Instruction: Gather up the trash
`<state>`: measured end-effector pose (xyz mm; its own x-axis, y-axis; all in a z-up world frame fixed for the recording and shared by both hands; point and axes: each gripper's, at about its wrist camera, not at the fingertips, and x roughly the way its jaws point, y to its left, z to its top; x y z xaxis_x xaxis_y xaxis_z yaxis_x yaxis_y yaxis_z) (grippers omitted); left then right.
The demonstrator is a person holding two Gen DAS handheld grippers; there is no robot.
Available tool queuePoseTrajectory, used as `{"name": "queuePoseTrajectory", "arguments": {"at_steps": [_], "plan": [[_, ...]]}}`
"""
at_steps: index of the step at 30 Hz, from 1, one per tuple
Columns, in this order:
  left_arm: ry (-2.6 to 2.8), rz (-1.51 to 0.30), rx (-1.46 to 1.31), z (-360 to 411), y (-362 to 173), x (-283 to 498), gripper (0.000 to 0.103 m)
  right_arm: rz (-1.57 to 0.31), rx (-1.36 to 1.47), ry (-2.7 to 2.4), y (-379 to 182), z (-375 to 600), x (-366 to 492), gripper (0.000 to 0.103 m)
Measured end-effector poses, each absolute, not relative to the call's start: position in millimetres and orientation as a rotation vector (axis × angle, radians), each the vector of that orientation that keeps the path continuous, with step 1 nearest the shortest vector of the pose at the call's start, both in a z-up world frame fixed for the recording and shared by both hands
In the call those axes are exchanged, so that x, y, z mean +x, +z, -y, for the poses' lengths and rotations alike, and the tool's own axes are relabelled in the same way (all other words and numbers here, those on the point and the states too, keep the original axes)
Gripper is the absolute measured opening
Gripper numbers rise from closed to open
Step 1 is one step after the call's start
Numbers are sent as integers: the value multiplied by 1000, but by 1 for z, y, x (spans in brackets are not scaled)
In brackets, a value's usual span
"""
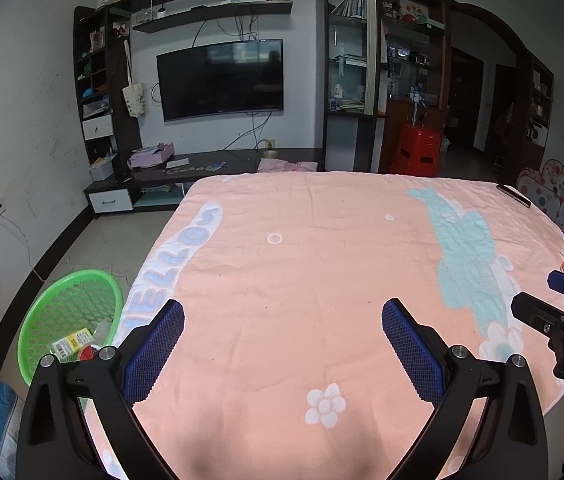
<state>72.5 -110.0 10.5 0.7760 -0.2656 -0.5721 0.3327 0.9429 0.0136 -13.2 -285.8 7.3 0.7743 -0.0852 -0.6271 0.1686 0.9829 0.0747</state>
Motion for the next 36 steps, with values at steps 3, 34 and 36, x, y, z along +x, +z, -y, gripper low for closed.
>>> {"name": "queuePoseTrajectory", "arguments": {"at_steps": [3, 34, 36], "plan": [[-340, -600, 118, 116, 11, 74, 96, -665, 130, -153, 9, 287, -17, 95], [-396, -549, 167, 148, 22, 67, 96, -635, 138, -220, 12, 304, -32, 96], [-399, -549, 163, 149, 22, 66, 96, -634, 142, -221, 12, 305, -32, 96]]}}
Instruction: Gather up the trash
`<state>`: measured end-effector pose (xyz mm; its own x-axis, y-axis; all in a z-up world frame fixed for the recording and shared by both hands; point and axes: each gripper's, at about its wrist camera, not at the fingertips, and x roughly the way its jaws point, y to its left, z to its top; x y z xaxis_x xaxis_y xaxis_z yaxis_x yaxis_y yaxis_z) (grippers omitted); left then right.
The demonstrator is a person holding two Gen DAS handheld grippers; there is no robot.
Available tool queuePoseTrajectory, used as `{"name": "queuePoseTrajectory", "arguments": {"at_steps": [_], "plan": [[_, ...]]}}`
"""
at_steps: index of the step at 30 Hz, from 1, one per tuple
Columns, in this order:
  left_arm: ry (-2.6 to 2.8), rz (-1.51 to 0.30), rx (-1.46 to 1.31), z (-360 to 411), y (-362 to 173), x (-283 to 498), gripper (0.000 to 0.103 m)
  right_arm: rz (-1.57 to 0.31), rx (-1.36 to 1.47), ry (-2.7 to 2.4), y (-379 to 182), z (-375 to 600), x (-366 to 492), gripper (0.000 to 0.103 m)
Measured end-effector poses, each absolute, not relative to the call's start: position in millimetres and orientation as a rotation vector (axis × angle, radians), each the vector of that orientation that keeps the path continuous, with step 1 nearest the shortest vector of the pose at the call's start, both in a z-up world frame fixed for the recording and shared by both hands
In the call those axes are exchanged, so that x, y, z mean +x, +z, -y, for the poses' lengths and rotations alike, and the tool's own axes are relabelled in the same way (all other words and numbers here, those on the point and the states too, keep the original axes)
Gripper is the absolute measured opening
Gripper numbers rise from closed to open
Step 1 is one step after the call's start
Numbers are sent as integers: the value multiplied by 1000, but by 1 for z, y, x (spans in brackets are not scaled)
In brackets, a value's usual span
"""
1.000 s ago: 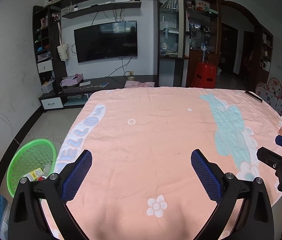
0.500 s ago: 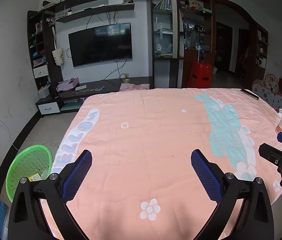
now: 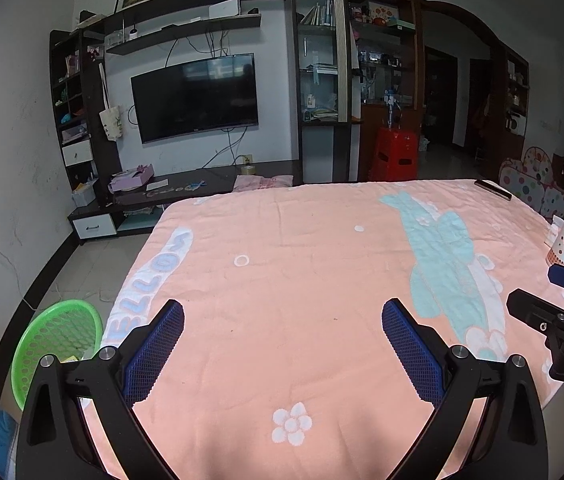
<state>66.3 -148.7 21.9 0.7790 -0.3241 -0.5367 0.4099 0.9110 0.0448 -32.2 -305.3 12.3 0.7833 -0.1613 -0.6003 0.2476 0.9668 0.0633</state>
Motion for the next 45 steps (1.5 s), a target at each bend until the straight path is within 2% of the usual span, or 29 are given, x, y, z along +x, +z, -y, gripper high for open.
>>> {"name": "queuePoseTrajectory", "arguments": {"at_steps": [45], "plan": [[-334, -563, 136, 123, 17, 65, 96, -642, 130, -164, 9, 292, -23, 96]]}}
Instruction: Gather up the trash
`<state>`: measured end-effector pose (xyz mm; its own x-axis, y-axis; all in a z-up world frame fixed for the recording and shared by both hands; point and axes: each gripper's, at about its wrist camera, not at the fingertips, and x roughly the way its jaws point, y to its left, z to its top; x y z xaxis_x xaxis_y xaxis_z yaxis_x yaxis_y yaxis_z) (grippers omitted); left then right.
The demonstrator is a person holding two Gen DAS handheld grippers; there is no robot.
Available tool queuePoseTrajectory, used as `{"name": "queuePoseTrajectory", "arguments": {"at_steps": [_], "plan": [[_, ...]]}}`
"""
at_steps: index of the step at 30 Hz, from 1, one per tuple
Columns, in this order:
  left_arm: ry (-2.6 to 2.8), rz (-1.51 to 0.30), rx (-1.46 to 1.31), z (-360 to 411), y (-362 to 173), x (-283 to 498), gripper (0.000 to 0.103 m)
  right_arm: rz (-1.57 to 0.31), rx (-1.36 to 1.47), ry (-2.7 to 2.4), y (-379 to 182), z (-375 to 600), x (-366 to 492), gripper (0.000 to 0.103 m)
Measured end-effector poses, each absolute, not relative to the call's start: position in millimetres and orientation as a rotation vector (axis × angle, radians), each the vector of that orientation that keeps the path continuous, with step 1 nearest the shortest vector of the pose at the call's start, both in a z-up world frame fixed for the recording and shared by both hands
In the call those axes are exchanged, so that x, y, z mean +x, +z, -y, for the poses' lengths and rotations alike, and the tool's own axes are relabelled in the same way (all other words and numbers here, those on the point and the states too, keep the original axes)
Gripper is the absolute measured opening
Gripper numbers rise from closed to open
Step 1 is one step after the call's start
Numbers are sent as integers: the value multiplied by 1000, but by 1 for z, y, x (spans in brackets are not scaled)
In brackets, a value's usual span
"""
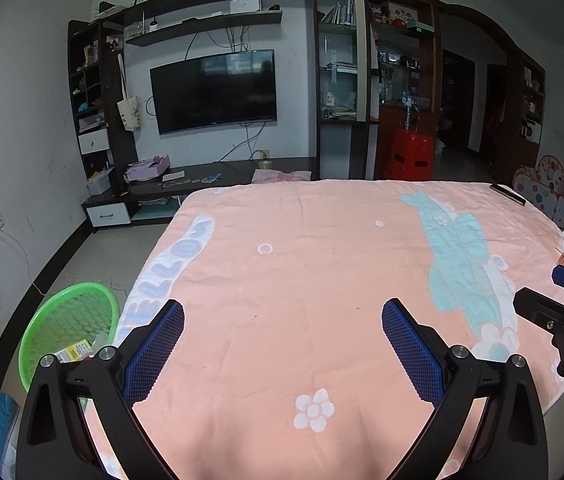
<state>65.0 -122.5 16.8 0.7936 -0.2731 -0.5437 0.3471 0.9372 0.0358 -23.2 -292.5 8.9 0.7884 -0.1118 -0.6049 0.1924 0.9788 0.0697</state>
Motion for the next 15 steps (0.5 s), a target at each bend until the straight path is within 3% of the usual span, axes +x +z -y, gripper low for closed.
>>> {"name": "queuePoseTrajectory", "arguments": {"at_steps": [15], "plan": [[-297, -579, 120, 108, 10, 66, 96, -648, 112, -133, 4, 283, -16, 96]]}}
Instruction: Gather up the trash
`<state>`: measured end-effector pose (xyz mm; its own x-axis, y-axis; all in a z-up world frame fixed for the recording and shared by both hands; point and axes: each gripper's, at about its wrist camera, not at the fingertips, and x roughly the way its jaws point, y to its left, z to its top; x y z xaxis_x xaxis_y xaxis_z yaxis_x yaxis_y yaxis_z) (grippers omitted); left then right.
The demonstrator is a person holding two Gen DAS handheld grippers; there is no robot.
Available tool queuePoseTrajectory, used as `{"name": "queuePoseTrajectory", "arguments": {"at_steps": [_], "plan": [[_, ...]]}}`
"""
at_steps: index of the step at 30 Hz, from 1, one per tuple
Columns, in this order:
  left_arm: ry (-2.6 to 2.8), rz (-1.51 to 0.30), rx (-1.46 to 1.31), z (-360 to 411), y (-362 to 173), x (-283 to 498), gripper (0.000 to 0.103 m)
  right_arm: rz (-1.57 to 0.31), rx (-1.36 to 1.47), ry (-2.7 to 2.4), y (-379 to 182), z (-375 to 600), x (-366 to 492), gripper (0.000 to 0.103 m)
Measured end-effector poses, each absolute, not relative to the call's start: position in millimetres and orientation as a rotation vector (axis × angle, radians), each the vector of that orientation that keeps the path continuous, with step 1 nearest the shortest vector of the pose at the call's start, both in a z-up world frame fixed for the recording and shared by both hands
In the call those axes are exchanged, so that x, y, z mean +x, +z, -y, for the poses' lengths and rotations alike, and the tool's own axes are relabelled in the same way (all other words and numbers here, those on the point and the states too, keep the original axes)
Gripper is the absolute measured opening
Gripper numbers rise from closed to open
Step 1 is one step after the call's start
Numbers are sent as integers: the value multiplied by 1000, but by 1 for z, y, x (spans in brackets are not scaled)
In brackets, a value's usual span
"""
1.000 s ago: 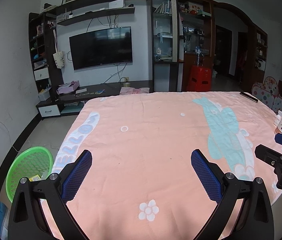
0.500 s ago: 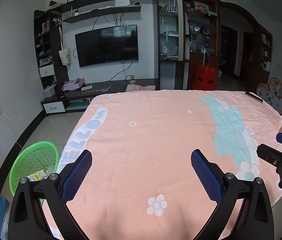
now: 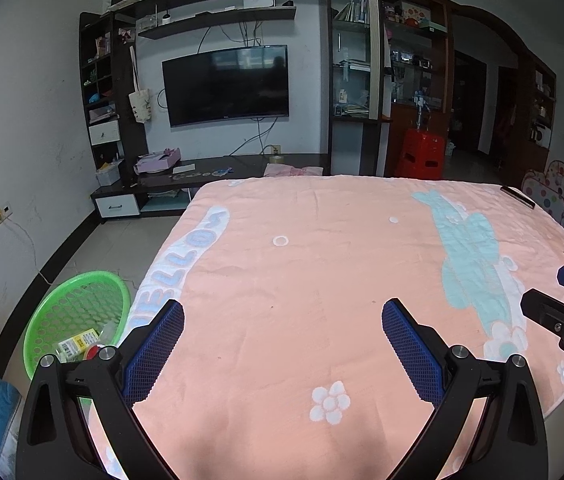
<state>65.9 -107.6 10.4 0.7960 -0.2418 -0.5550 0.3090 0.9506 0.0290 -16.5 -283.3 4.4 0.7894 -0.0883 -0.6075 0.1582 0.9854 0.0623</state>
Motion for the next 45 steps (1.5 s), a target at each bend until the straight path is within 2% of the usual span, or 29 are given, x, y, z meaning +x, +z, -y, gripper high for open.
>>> {"name": "queuePoseTrajectory", "arguments": {"at_steps": [45], "plan": [[-156, -604, 82, 53, 1, 65, 96, -665, 36, 14, -5, 233, 1, 96]]}}
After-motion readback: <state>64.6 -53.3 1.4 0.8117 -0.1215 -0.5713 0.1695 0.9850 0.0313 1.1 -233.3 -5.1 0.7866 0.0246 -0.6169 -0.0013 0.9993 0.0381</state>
